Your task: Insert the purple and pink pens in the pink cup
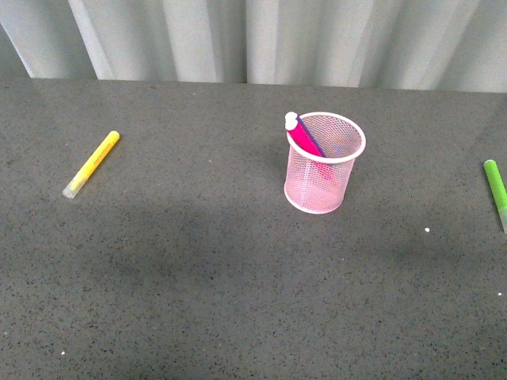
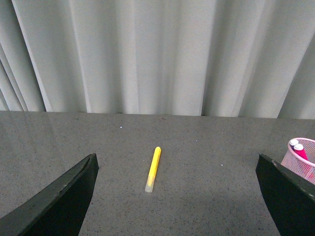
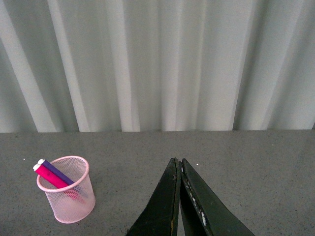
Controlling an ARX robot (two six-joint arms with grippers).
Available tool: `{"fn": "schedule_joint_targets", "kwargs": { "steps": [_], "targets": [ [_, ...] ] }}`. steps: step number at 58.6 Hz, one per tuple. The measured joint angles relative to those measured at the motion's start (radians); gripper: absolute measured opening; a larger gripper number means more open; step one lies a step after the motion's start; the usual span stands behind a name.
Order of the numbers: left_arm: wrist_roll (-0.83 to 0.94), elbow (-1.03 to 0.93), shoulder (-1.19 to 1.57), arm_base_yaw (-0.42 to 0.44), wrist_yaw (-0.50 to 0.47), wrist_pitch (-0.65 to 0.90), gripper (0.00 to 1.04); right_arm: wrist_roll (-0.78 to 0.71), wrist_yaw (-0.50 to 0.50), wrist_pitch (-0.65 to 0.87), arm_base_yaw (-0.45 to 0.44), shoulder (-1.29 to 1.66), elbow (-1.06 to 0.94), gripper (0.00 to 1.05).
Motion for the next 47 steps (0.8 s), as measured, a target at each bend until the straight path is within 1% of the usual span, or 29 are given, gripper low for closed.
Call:
{"fn": "schedule_joint_targets", "kwargs": {
  "steps": [9, 14, 16, 43, 44, 47],
  "targets": [
    [0.0, 0.0, 0.0, 0.0, 0.0, 0.0, 0.98, 0.0, 0.0, -0.043, 0.0, -0.043, 0.0, 0.03],
    [0.0, 0.0, 0.0, 0.0, 0.0, 0.0, 0.98, 0.0, 0.0, -0.204, 0.0, -0.168, 0.0, 0.03],
    [0.0, 0.0, 0.0, 0.0, 0.0, 0.0, 0.98, 0.0, 0.001, -0.216, 0.0, -0.192, 0.0, 0.03],
    [0.0, 0.0, -0.001, 0.0, 0.0, 0.0, 0.98, 0.0, 0.0, -0.221, 0.0, -0.214, 0.0, 0.04],
    [0.0, 0.0, -0.001, 0.0, 0.0, 0.0, 0.98, 0.0, 0.0, -0.221, 0.0, -0.214, 0.0, 0.04],
    [0.0, 0.0, -0.001, 0.0, 0.0, 0.0, 0.98, 0.0, 0.0, -0.221, 0.0, -0.214, 0.0, 0.12]
  ]
}}
